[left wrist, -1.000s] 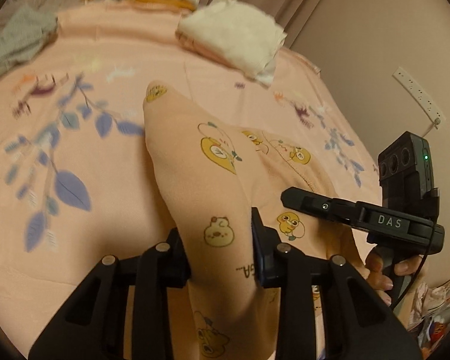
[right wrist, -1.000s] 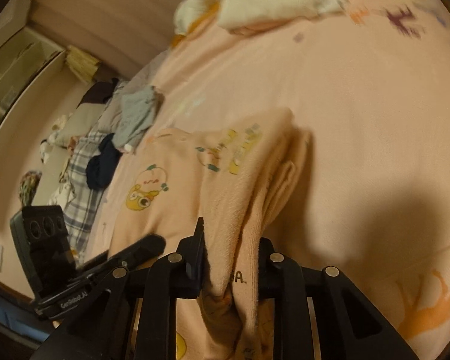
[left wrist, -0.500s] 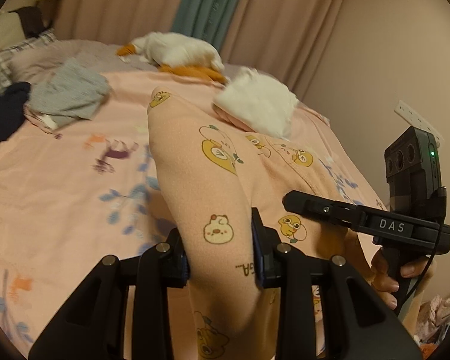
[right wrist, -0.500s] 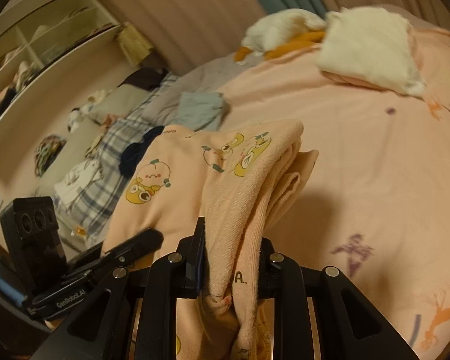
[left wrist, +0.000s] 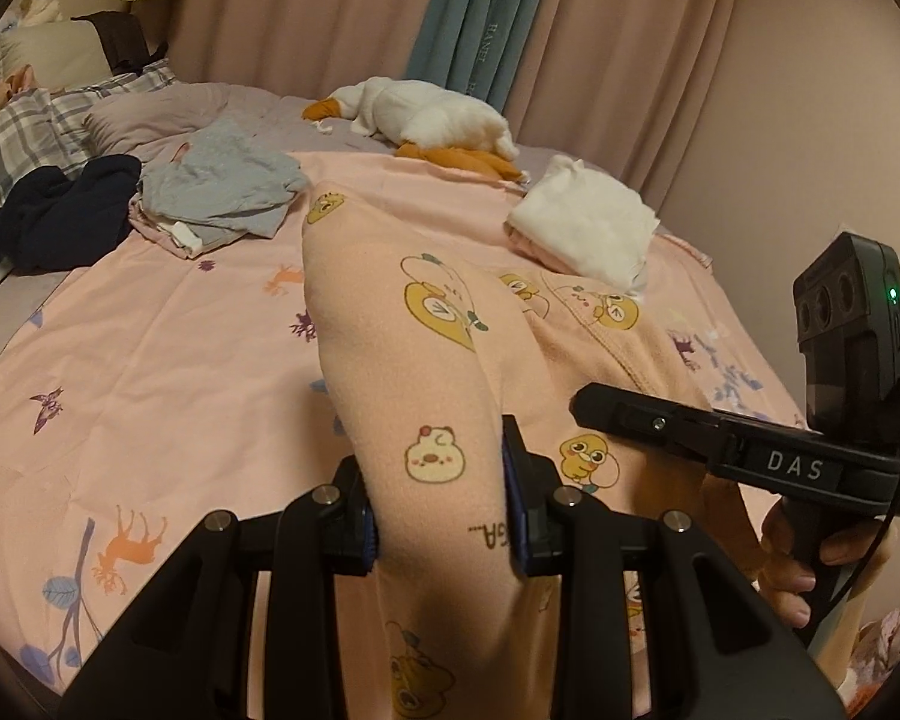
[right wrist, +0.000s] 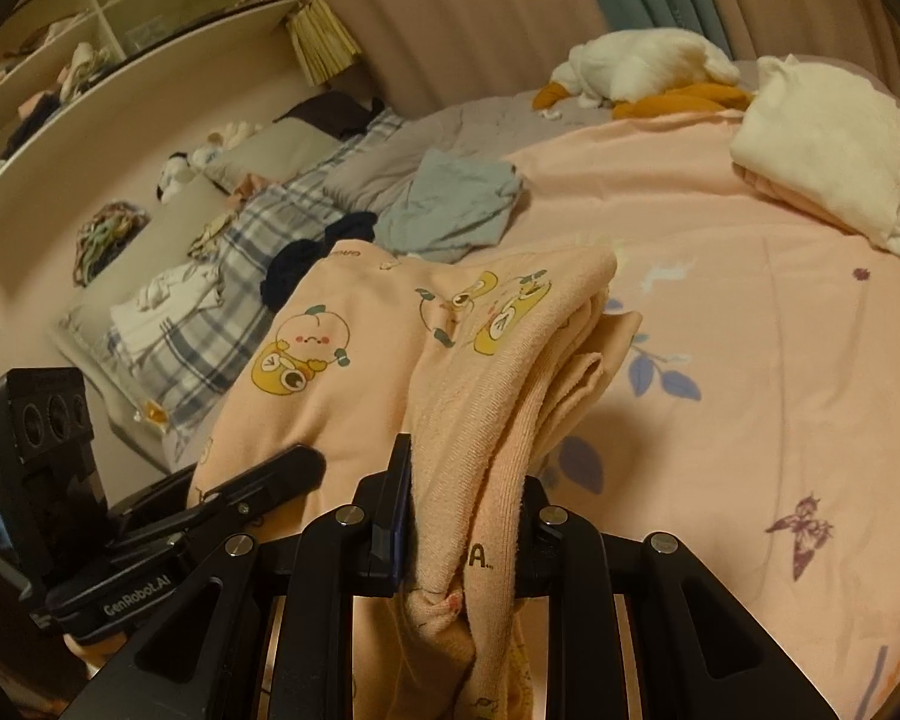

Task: Fold small clothes
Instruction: 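Lift the held end with the right gripper and fold it over, then lower the folded end and open the right gripper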

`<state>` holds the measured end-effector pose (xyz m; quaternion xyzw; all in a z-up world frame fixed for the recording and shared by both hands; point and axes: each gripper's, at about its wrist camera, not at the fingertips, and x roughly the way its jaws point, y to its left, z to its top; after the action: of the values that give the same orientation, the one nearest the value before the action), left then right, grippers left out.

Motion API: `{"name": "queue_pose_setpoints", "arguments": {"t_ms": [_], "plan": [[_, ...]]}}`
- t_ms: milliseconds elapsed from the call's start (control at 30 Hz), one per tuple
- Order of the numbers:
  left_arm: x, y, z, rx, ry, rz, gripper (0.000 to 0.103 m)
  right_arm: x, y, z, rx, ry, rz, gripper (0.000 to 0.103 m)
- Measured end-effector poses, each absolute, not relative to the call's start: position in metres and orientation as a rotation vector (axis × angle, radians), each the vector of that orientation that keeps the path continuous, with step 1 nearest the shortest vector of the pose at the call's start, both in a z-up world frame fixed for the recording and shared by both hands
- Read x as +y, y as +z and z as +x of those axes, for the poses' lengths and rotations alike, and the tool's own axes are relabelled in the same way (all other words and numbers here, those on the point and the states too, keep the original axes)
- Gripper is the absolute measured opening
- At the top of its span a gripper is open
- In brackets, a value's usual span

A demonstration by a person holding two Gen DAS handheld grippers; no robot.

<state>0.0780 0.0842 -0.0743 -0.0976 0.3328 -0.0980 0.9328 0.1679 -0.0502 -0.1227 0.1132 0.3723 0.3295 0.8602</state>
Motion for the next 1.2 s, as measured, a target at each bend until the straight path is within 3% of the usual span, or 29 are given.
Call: {"name": "queue_pose_setpoints", "arguments": {"t_ms": [400, 800, 967, 1200], "plan": [[0.095, -0.120, 0.102, 0.745, -0.204, -0.248, 0.032, -0.035, -0.148, 0.178, 0.818, 0.664, 0.209, 0.024], [0.096, -0.195, 0.129, 0.889, -0.161, -0.237, 0.033, -0.030, -0.216, 0.199, 0.937, 0.614, 0.182, 0.024], [0.105, -0.198, 0.123, 0.879, -0.149, -0.235, 0.043, -0.032, -0.226, 0.194, 0.924, 0.601, 0.149, 0.025], [0.121, -0.198, 0.116, 0.882, -0.091, -0.248, 0.053, -0.043, -0.228, 0.189, 0.925, 0.562, 0.140, 0.036]]}}
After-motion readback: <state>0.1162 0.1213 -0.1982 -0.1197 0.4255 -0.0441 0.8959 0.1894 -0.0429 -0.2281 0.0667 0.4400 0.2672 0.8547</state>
